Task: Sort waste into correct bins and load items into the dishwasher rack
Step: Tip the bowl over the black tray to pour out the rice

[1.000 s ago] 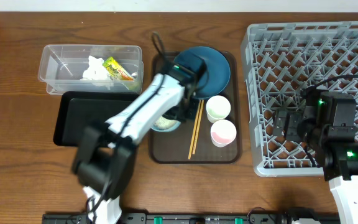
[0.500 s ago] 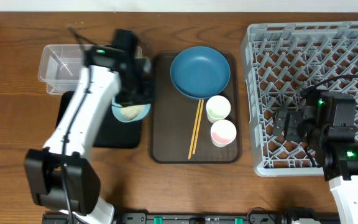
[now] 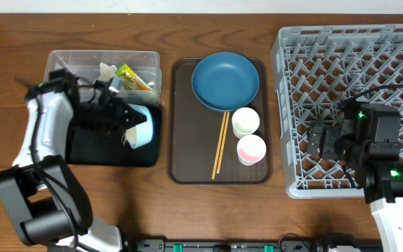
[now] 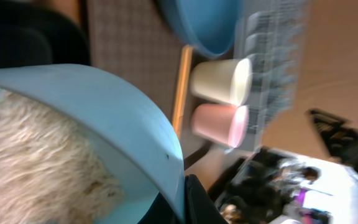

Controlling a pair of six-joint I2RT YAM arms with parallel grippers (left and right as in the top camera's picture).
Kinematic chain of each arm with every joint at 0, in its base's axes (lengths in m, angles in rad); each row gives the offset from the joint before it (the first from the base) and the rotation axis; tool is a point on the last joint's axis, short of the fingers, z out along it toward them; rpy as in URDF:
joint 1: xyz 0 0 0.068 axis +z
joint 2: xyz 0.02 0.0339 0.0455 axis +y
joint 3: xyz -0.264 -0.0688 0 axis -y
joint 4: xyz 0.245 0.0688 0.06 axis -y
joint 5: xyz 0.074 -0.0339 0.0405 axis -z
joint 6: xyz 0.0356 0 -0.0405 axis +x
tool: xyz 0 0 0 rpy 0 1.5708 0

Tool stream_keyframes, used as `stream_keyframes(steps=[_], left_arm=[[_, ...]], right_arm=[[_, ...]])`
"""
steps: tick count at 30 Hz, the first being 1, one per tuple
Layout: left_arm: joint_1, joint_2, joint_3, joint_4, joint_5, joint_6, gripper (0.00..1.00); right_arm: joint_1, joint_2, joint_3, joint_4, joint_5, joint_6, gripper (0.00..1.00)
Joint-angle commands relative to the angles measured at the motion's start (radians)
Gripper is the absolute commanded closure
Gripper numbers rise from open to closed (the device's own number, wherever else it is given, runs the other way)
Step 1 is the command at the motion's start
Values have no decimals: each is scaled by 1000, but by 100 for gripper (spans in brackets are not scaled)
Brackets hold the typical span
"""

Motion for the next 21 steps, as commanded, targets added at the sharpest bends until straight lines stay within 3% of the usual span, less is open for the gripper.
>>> stream_keyframes(steps=[1, 10, 14, 21], left_arm=[[72, 3, -52, 24, 232, 94, 94], [187, 58, -105, 27, 484, 15, 94], [198, 60, -105, 27, 490, -63, 94], [197, 60, -105, 27, 490, -66, 94]], right_arm=[[10, -2, 19, 0, 0, 11, 1], [10, -2, 19, 0, -1, 11, 1], [10, -2, 19, 0, -1, 11, 1], [10, -2, 19, -1, -1, 11, 1]])
